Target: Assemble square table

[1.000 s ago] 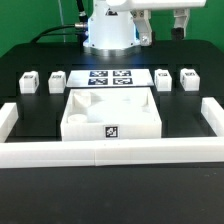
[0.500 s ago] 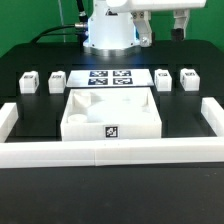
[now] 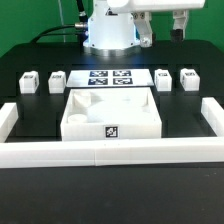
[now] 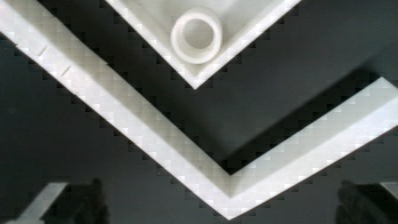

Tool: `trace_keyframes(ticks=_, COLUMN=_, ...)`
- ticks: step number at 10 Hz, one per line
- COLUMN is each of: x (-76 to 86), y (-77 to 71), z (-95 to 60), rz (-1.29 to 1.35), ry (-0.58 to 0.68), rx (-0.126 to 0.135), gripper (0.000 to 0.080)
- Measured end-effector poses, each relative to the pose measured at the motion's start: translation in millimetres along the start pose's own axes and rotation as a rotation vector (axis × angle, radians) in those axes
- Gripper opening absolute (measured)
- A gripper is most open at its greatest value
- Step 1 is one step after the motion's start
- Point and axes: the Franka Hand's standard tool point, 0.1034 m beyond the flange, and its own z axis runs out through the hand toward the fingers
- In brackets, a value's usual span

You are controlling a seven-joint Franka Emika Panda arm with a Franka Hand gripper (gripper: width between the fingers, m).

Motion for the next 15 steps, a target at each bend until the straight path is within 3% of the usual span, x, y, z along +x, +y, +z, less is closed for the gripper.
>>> trace_keyframes(ticks=1, x=-11.5, y=-8.6, z=1.3, rz=-0.045, ry=-0.009, rx=0.004, gripper=0.0649)
trace_keyframes(ticks=3, x=-44.6, y=-19.0, z=-2.6, rz=-0.366, ry=-0.025, rx=-0.016, gripper=0.0649)
trace_keyframes(ticks=5, x=-95.5, y=-19.5, z=15.4, rz=-0.649, ry=-0.029, rx=-0.024, gripper=0.0649)
trace_keyframes(ticks=7, x=-124.2, y=-12.8, z=32.7, rz=-0.724, ry=-0.044, rx=0.001, gripper=0.0649)
trace_keyframes(ticks=8, x=-129.5, y=-13.4, z=41.9, rz=-0.702, ry=-0.044, rx=0.006, gripper=0.0649)
trace_keyframes(ticks=9, x=-133.5, y=-20.6, z=53.7, rz=-0.643, ry=-0.048, rx=0.027, gripper=0.0649)
trace_keyframes(ticks=12, x=-130.4, y=-51.3, z=81.6, rz=-0.484, ry=-0.071, rx=0.083, gripper=0.0649)
trace_keyframes(ticks=15, x=-134.0, y=-53.1, z=85.8, rz=-0.48, ry=-0.076, rx=0.093, gripper=0.0649)
